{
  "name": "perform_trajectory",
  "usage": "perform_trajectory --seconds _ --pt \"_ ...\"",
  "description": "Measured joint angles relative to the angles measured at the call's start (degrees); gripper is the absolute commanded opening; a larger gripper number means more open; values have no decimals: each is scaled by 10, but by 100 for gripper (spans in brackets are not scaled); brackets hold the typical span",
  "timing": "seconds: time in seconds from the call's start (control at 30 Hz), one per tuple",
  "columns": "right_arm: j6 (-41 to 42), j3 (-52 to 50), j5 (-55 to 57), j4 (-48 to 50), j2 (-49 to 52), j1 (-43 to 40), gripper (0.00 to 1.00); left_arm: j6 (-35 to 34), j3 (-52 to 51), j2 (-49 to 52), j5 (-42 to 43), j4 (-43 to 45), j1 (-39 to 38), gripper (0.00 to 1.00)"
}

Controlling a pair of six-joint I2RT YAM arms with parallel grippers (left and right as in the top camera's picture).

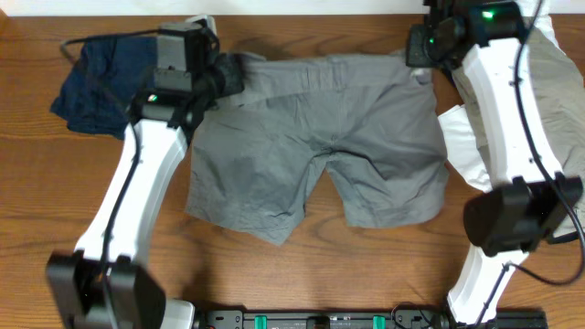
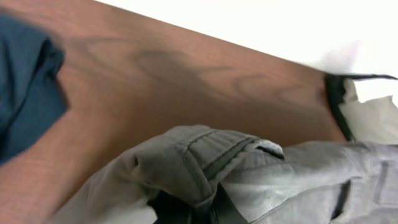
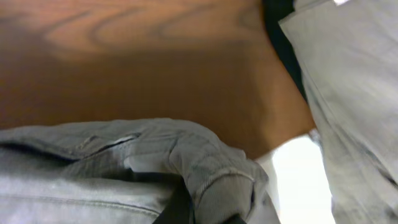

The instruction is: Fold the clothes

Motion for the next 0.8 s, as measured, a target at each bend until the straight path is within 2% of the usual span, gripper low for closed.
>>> perform_trajectory --seconds 0.03,0.07,0.1,0.13,0.17,0.2,0.27,0.37,0.53,0.8 --pt "0 0 0 24 16 0 3 1 -1 21 -1 26 0 17" --pt "-2 0 -1 52 34 0 12 7 -2 43 -3 56 0 36" --pt "-3 0 -1 79 47 0 29 8 -2 59 -3 83 0 54" --pt "-2 0 -1 103 59 0 47 7 -2 81 -4 115 0 66" --pt "-3 0 -2 128 73 0 66 7 -2 97 -5 143 0 75" --pt "-5 0 -2 154 88 0 79 7 -3 114 -5 171 0 82" --pt "-10 0 -11 204 114 0 88 10 -3 145 -5 218 0 97" --pt "-19 0 -32 240 141 0 89 15 -3 167 -5 236 1 98" --pt "-29 0 -60 240 150 2 89 29 -1 162 -7 201 3 98" --pt "-34 0 -74 102 150 4 92 61 2 155 -9 49 4 98"
